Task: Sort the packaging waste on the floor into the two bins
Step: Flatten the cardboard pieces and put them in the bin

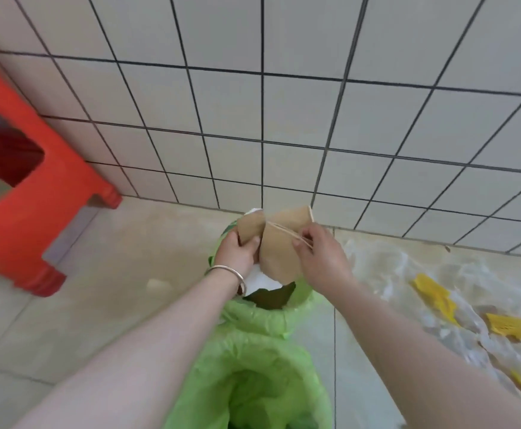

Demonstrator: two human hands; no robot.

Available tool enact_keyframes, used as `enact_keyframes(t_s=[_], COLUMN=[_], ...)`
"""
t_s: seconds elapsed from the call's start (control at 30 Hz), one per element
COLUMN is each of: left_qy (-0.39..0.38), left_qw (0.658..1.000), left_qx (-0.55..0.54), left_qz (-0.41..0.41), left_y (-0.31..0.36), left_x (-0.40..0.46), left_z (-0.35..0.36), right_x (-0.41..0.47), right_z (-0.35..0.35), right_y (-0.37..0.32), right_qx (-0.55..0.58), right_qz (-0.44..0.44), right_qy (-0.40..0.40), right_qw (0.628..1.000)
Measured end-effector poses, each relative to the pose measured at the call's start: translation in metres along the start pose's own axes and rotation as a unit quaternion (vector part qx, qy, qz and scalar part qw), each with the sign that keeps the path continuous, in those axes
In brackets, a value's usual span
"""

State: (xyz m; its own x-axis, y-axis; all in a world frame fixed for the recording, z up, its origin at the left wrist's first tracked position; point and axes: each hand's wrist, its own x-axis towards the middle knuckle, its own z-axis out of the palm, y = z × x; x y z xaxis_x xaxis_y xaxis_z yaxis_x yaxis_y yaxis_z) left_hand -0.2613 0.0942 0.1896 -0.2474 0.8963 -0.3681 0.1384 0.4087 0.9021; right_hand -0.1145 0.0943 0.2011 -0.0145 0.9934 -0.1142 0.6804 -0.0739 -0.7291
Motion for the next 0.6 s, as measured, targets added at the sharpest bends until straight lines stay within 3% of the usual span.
enact_keyframes(t_s=[0.23, 0.37, 0.43, 0.5, 0.53, 0.6], left_qy=[-0.059, -0.171, -0.192, -0.204, -0.190, -0.126], left_qw=[0.975, 0.895, 0.848, 0.826, 0.823, 0.854], left_qx=[0.186, 0.388, 0.479, 0.512, 0.517, 0.481], left_qz=[-0.107, -0.139, -0.118, -0.124, -0.135, -0.151], left_y=[-0.052, -0.069, -0.071, -0.074, -0.077, -0.078], left_x=[0.060, 0.077, 0.076, 0.078, 0.080, 0.083], left_z=[0.004, 0.023, 0.029, 0.035, 0.035, 0.033], right_x=[0.032, 0.047, 0.052, 0.054, 0.054, 0.055], right_z=[0.068, 0.099, 0.113, 0.122, 0.126, 0.124], right_y=[0.034, 0.049, 0.057, 0.063, 0.064, 0.062], right_qx=[-0.132, -0.310, -0.368, -0.414, -0.428, -0.417], right_qz=[0.059, 0.064, 0.068, 0.068, 0.067, 0.076], right_qy=[-0.088, -0.206, -0.264, -0.292, -0.291, -0.258], right_qw=[0.986, 0.926, 0.889, 0.859, 0.853, 0.868])
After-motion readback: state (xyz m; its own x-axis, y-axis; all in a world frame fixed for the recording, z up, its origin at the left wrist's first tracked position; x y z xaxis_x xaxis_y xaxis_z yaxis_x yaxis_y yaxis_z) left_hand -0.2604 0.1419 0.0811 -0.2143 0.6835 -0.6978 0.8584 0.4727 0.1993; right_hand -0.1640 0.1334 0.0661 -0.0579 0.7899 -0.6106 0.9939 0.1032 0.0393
